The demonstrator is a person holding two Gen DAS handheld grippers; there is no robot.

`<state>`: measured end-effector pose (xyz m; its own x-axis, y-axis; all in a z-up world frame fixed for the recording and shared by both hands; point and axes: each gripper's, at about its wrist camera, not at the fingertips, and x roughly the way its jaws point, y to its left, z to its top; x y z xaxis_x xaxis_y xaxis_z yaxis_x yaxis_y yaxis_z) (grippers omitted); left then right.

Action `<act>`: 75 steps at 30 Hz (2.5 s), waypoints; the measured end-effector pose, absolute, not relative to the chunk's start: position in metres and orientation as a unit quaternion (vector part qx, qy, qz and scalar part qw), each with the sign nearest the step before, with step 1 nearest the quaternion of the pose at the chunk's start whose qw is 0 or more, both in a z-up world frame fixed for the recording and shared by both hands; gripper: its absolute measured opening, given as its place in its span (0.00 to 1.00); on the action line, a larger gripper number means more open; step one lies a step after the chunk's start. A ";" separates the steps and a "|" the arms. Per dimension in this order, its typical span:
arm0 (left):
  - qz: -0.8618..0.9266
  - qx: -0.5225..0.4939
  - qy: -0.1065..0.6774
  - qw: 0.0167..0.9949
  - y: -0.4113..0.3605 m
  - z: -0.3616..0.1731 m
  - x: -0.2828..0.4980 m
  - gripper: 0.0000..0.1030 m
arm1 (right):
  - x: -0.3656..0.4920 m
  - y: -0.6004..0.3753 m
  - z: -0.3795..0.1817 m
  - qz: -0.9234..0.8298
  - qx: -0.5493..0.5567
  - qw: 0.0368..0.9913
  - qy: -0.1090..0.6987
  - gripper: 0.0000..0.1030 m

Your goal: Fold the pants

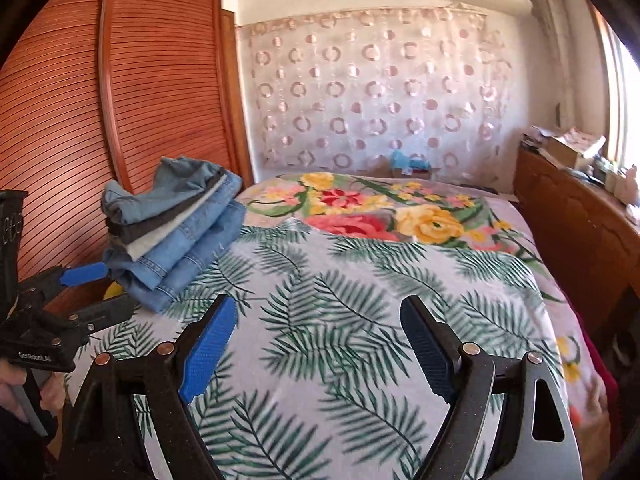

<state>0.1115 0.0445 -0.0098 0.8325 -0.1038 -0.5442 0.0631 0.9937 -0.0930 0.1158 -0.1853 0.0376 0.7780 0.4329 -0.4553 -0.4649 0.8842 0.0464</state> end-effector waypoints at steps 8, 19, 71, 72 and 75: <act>-0.049 -0.025 0.262 0.963 0.023 0.017 0.090 0.99 | 0.076 -0.185 0.060 0.187 -0.009 0.957 0.223 0.83; -0.049 -0.022 0.225 0.973 0.016 0.055 0.070 0.99 | 0.024 -0.175 0.082 0.164 -0.005 0.970 0.181 0.83; -0.035 -0.018 0.202 0.979 0.017 0.070 0.054 0.99 | 0.011 -0.183 0.072 0.158 -0.006 0.975 0.153 0.83; -0.035 -0.018 0.202 0.979 0.017 0.070 0.054 0.99 | 0.010 -0.183 0.071 0.158 -0.006 0.976 0.153 0.83; -0.035 -0.018 0.202 0.979 0.017 0.069 0.054 0.99 | 0.011 -0.183 0.072 0.158 -0.006 0.976 0.152 0.83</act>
<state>0.0536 0.0173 0.0693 0.9158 -0.0755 -0.3945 0.0609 0.9969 -0.0493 0.0109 -0.1828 0.0717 0.9037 0.3068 -0.2988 -0.3103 0.9499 0.0368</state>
